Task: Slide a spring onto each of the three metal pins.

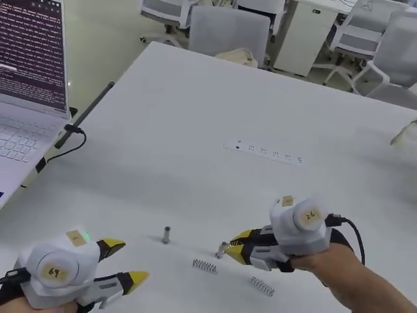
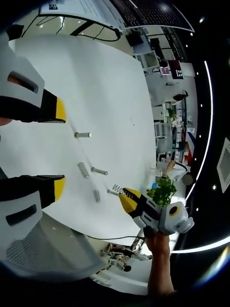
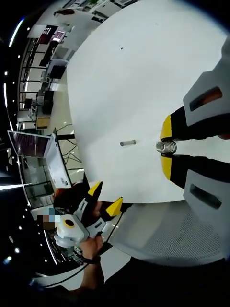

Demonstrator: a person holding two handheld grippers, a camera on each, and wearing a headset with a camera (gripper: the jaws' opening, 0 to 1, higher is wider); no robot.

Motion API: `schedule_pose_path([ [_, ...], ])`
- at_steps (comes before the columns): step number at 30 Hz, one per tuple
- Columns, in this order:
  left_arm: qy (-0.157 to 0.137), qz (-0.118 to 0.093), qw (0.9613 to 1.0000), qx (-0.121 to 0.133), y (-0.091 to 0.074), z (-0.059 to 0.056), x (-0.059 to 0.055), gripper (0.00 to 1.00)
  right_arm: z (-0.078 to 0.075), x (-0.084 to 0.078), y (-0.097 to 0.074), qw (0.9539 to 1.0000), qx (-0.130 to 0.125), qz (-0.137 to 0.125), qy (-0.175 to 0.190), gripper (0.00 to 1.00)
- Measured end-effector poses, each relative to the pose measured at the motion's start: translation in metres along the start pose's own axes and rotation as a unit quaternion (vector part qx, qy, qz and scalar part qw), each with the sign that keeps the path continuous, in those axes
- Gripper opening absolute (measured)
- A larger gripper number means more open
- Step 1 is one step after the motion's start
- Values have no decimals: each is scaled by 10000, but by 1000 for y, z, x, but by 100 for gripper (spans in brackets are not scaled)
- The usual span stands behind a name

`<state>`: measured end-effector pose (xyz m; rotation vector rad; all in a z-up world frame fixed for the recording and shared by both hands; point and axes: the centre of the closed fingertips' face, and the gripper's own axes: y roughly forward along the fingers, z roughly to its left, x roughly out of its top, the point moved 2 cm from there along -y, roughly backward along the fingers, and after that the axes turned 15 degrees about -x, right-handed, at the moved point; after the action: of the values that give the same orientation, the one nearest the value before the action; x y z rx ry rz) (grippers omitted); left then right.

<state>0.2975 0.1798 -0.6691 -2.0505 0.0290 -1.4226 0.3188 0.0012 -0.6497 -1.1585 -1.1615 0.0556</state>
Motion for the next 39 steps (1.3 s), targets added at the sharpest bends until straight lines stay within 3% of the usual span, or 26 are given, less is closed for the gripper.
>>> schedule_pose_path([
  [10,-70,-116,9999,62,-11,6,0,46,-8,21,26,9995,71,111,-282,9],
  [21,-102,-112,9999,46,-16,8,-5,50,-5,45,61,9974,243,232,-631,9],
  [32,-120,-129,9998,66,-20,14,-6,51,7,49,89,9912,419,451,-1170,9],
  [39,-139,-165,9997,64,-22,17,-6,52,11,50,101,9887,506,524,-1309,9],
])
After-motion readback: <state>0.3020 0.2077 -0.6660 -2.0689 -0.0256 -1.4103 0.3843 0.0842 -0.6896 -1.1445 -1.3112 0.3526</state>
